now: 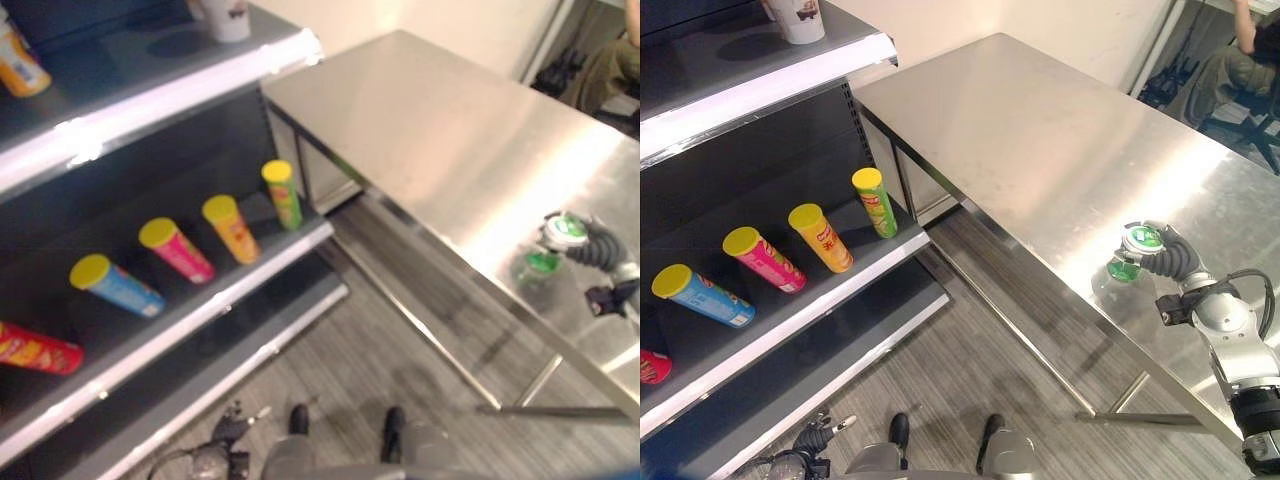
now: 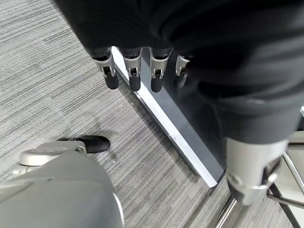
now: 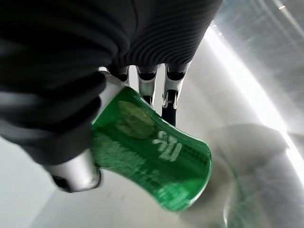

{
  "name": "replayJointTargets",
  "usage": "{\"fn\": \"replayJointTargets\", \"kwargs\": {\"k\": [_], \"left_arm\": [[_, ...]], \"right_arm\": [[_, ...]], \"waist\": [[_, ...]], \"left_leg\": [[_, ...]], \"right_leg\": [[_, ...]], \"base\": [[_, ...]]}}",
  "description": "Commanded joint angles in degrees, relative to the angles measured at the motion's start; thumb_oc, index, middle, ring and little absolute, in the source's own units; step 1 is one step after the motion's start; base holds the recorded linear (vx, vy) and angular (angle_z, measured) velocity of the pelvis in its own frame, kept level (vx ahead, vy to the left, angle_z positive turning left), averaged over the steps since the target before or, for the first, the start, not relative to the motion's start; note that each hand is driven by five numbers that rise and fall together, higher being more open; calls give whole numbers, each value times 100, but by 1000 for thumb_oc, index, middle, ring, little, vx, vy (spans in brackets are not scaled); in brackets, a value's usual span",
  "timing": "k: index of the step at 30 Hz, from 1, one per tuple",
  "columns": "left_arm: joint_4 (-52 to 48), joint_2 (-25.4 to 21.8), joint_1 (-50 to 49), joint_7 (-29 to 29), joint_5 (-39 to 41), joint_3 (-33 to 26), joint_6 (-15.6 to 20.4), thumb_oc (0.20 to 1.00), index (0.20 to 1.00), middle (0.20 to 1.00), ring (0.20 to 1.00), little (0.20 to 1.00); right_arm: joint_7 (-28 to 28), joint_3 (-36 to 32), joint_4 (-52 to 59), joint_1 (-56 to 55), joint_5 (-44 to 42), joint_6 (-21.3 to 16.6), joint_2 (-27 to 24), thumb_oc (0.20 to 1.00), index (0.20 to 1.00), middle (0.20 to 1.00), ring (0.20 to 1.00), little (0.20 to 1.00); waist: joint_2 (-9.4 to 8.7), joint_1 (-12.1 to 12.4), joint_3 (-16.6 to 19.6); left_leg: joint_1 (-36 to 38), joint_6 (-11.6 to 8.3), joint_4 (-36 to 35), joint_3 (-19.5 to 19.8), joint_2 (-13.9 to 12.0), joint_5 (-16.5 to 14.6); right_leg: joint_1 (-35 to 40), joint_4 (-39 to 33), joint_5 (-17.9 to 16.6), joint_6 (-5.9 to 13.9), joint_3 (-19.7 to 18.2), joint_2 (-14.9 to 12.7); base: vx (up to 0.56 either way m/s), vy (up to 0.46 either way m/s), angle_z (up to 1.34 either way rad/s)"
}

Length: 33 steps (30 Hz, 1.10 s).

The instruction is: Put the goods on the table back onto the shelves and tidy them up.

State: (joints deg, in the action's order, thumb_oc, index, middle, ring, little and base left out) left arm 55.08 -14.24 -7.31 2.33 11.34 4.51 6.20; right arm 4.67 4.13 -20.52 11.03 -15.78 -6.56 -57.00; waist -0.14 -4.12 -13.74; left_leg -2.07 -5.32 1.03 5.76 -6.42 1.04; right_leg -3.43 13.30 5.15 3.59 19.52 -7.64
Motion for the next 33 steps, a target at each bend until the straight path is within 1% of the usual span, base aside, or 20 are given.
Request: {"fn": "replayJointTargets", "kwargs": {"k": [1, 7, 9, 11, 13, 15, 18, 19, 21, 22, 23, 24, 25, 27, 28, 29, 30, 31, 32, 33], "left_arm": [[-142, -280, 174, 95, 183, 87, 191, 1000, 1000, 1000, 1000, 1000], [-78, -276, 237, 139, 250, 4, 186, 1000, 1000, 1000, 1000, 1000], [-59, -274, 284, 221, 314, -131, 202, 1000, 1000, 1000, 1000, 1000], [-71, -253, 298, 259, 321, -232, 204, 1000, 1000, 1000, 1000, 1000], [-84, -216, 286, 295, 323, -272, 207, 1000, 1000, 1000, 1000, 1000], [27, -183, 309, 307, 318, -282, 188, 1000, 1000, 1000, 1000, 1000], [147, -201, 325, 346, 367, -318, 165, 1000, 1000, 1000, 1000, 1000], [147, -200, 324, 346, 367, -320, 165, 1000, 1000, 1000, 1000, 1000], [137, -245, 281, 360, 466, -339, 160, 1000, 1000, 1000, 1000, 1000], [127, -254, 254, 361, 501, -341, 159, 1000, 1000, 1000, 1000, 1000], [95, -296, 172, 374, 609, -348, 156, 1000, 1000, 1000, 1000, 1000], [92, -283, 171, 375, 610, -359, 155, 1000, 1000, 1000, 1000, 1000], [82, -345, 110, 377, 680, -346, 174, 1000, 1000, 1000, 1000, 1000], [63, -377, 89, 385, 732, -338, 195, 1000, 1000, 1000, 1000, 1000], [56, -424, 40, 394, 810, -304, 207, 1000, 1000, 1000, 1000, 1000], [27, -434, 20, 375, 823, -297, 205, 1000, 1000, 1000, 1000, 1000], [-4, -437, 4, 362, 833, -279, 190, 1000, 1000, 1000, 1000, 1000], [43, -451, -42, 341, 798, -269, 173, 1000, 1000, 1000, 1000, 1000], [11, -441, -78, 317, 809, -260, 151, 1000, 1000, 1000, 1000, 1000], [105, -398, -138, 313, 748, -221, 111, 1000, 1000, 1000, 1000, 1000]], "right_arm": [[22, 345, -152, 478, 18, -67, -265, 200, 200, 200, 200, 200], [-105, 106, 244, 481, -108, -147, -261, 200, 200, 200, 200, 200], [-288, -410, 1077, 390, -377, -352, -279, 200, 200, 200, 200, 200], [-469, -772, 1754, 429, -387, -547, -275, 200, 200, 200, 200, 200], [-585, -1021, 2350, 583, -507, -757, -122, 200, 200, 200, 200, 200], [-733, -1021, 2808, 1005, -622, -957, 143, 200, 200, 200, 200, 200], [-814, -562, 3235, 1905, -609, -1083, 386, 200, 200, 200, 200, 200], [-814, -558, 3233, 1910, -609, -1084, 386, 200, 200, 200, 200, 200], [-742, -84, 3406, 2568, -631, -1090, 368, 200, 200, 200, 200, 200], [-713, 141, 3427, 2872, -638, -1091, 355, 200, 200, 200, 200, 200], [-704, 669, 3415, 3598, -580, -1061, 235, 200, 200, 200, 200, 200], [-709, 703, 3397, 3635, -580, -1065, 235, 200, 200, 200, 200, 200], [-680, 1226, 3267, 4348, -604, -1049, 140, 200, 200, 200, 200, 200], [-703, 1429, 3177, 4650, -627, -1047, 122, 200, 200, 200, 200, 200], [-734, 1737, 2929, 5057, -731, -1028, 133, 200, 200, 200, 200, 200], [-765, 1906, 2787, 5250, -731, -992, 93, 200, 200, 200, 200, 200], [-801, 2046, 2580, 5441, -739, -937, 143, 200, 200, 200, 200, 200], [-807, 2184, 2385, 5585, -771, -889, 219, 200, 200, 200, 200, 200], [-786, 2206, 2293, 5649, -738, -846, 174, 200, 200, 200, 200, 200], [-751, 2277, 2093, 5698, -729, -750, 332, 200, 200, 200, 200, 200]], "waist": [[-279, 130, -7], [-288, 112, 9], [-286, 77, 30], [-284, 68, 43], [-275, 69, 68], [-265, 102, 119], [-273, 193, 154], [-273, 186, 158], [-265, 296, 178], [-255, 334, 188], [-246, 484, 198], [-236, 463, 194], [-263, 587, 208], [-283, 628, 205], [-358, 741, 166], [-387, 760, 160], [-409, 790, 153], [-375, 820, 186], [-342, 840, 199], [-245, 873, 304]], "left_leg": [[141, -491, 349, -145, -360, -588], [168, -494, 353, -176, -384, -599], [194, -504, 347, -190, -411, -605], [210, -516, 363, -202, -436, -618], [229, -515, 383, -209, -452, -640], [226, -523, 437, -212, -480, -659], [218, -571, 604, -168, -517, -684], [212, -570, 603, -164, -516, -681], [207, -620, 669, -99, -567, -648], [205, -646, 668, -71, -586, -605], [189, -723, 618, 61, -617, -365], [189, -725, 612, 70, -619, -361], [108, -777, 550, 207, -620, -238], [1, -774, 609, 230, -609, -204], [-66, -694, 852, -124, -637, -313], [-54, -611, 1004, -373, -663, -382], [-4, -570, 1129, -660, -673, -473], [115, -537, 1110, -868, -674, -609], [105, -517, 1153, -903, -634, -630], [159, -504, 952, -921, -489, -764]], "right_leg": [[163, -166, 417, 497, -346, -418], [175, -153, 433, 495, -376, -400], [170, -132, 453, 493, -402, -387], [174, -111, 489, 485, -415, -371], [179, -102, 521, 473, -433, -348], [188, -90, 566, 452, -438, -326], [272, -102, 642, 377, -446, -253], [270, -105, 640, 377, -441, -254], [376, -155, 715, 303, -396, -175], [420, -187, 741, 273, -352, -142], [505, -277, 780, 209, -241, -68], [511, -283, 779, 207, -231, -64], [570, -354, 803, 157, -80, -25], [583, -373, 806, 136, 4, -41], [637, -359, 823, 92, 219, -147], [647, -350, 810, 80, 326, -212], [647, -356, 778, 84, 447, -277], [636, -348, 770, 81, 557, -317], [631, -340, 726, 100, 630, -357], [632, -349, 618, 213, 737, -452]], "base": [[0, 0, 0], [0, 0, 0], [0, 0, 0], [-9, -35, -1], [-8, -47, -1], [-11, -62, -1], [-10, -71, 0], [-2, -70, -1], [-1, -93, 7], [-26, -132, 6], [-24, -89, 4], [-59, -122, 25], [-58, -81, 51], [-67, -56, 56], [-74, -8, 57], [-112, 1, 75], [-86, 31, 73], [-72, 63, 75], [-14, 154, 72], [34, 219, 84]]}}
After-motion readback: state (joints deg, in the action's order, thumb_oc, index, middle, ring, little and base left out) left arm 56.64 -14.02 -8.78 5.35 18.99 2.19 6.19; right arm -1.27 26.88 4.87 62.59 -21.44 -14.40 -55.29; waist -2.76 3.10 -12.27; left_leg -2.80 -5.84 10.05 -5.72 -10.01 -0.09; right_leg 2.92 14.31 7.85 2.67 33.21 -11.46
